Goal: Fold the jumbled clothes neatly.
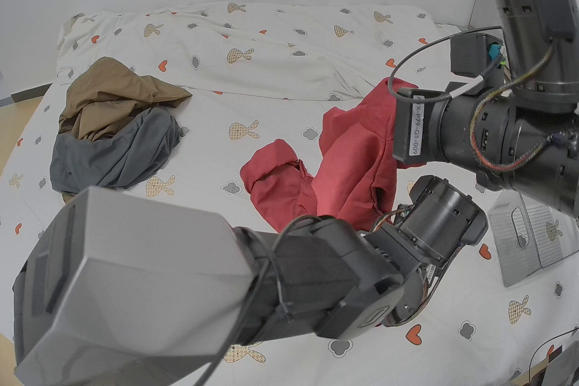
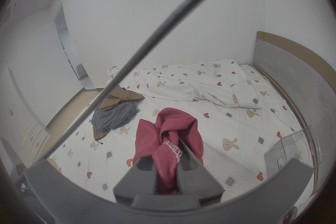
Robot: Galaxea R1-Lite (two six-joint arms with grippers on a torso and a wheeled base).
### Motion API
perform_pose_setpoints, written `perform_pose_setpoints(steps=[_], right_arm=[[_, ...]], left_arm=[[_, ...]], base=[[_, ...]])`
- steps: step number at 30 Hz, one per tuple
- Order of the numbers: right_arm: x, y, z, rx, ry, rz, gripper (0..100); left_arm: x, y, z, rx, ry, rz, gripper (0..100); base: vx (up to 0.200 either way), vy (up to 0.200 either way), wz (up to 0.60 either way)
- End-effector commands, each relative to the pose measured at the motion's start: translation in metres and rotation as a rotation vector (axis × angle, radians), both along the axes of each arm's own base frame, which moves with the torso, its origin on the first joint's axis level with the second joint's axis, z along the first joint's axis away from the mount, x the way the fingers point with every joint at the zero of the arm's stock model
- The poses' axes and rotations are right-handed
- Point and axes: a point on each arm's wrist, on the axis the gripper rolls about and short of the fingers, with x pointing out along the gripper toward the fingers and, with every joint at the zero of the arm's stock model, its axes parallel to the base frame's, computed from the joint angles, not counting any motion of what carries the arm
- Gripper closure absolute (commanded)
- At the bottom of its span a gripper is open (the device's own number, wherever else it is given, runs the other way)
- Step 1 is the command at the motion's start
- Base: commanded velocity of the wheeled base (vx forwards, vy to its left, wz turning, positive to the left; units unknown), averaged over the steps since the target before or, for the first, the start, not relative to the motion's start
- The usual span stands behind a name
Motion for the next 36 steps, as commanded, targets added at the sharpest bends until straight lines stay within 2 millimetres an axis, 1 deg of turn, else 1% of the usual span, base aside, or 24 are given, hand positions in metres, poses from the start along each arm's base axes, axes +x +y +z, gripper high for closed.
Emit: perform_pose_setpoints(steps=[1, 4, 5, 8, 10, 11, 12, 13, 17, 21, 25, 28, 29, 31, 32, 33, 35, 36], right_arm=[[-0.009, 0.000, 0.001, -0.002, -0.005, 0.015, 100], [-0.010, 0.001, -0.001, -0.008, -0.001, 0.023, 100], [-0.011, 0.001, -0.002, -0.009, 0.000, 0.024, 100], [-0.013, 0.002, -0.003, -0.012, 0.001, 0.030, 100], [-0.013, 0.002, -0.002, -0.011, 0.000, 0.030, 100], [-0.013, 0.002, -0.003, -0.012, 0.001, 0.032, 100], [-0.013, 0.002, -0.003, -0.012, 0.001, 0.032, 100], [-0.013, 0.001, -0.002, -0.009, 0.000, 0.033, 100], [-0.015, 0.000, 0.000, -0.003, -0.004, 0.035, 100], [-0.016, -0.003, 0.002, 0.005, -0.008, 0.033, 100], [-0.015, -0.005, 0.003, 0.009, -0.011, 0.027, 100], [-0.014, -0.006, 0.002, 0.008, -0.007, 0.018, 100], [-0.013, -0.008, 0.002, 0.008, -0.007, 0.012, 100], [-0.010, -0.009, 0.002, 0.006, -0.007, 0.000, 100], [-0.010, -0.009, 0.001, 0.005, -0.006, -0.001, 100], [-0.007, -0.012, 0.002, 0.008, -0.007, -0.015, 100], [-0.004, -0.014, 0.002, 0.009, -0.008, -0.028, 100], [-0.003, -0.015, 0.002, 0.009, -0.008, -0.034, 100]], left_arm=[[0.006, -0.004, 0.006, -0.015, -0.019, 0.022, 0], [0.010, -0.009, 0.001, -0.007, -0.029, 0.039, 0], [0.014, -0.009, -0.003, 0.000, -0.032, 0.054, 0], [0.019, -0.011, -0.015, 0.024, -0.033, 0.074, 0], [0.020, -0.011, -0.015, 0.026, -0.033, 0.077, 0], [0.027, -0.013, -0.026, 0.051, -0.053, 0.123, 100], [0.027, -0.013, -0.026, 0.051, -0.053, 0.123, 100], [0.033, -0.015, -0.031, 0.059, -0.065, 0.149, 100], [0.033, -0.013, -0.032, 0.057, -0.058, 0.156, 100], [0.030, -0.008, -0.021, 0.049, -0.063, 0.157, 100], [0.027, -0.001, -0.014, 0.053, -0.063, 0.158, 100], [0.016, 0.017, -0.007, 0.078, -0.051, 0.164, 100], [0.009, 0.028, -0.006, 0.094, -0.038, 0.168, 100], [0.002, 0.044, -0.008, 0.121, -0.022, 0.184, 100], [0.002, 0.045, -0.008, 0.124, -0.022, 0.186, 100], [0.001, 0.065, -0.010, 0.160, -0.017, 0.227, 100], [0.003, 0.079, -0.011, 0.183, -0.015, 0.257, 100], [0.008, 0.092, -0.009, 0.183, -0.011, 0.287, 100]], base=[[0.000, 0.000, 0.00], [0.000, 0.000, 0.00], [0.000, 0.000, 0.00], [0.000, 0.000, 0.00], [0.000, 0.000, 0.00], [0.000, 0.000, 0.00], [0.000, 0.000, 0.00], [0.000, 0.000, 0.00], [0.000, 0.000, 0.00], [0.000, 0.000, 0.00], [0.000, 0.000, 0.00], [0.000, 0.000, 0.00], [0.000, 0.000, 0.00], [0.000, 0.000, 0.00], [0.000, 0.000, 0.00], [0.000, 0.000, 0.00], [0.000, 0.000, 0.00], [0.000, 0.000, 0.00]])
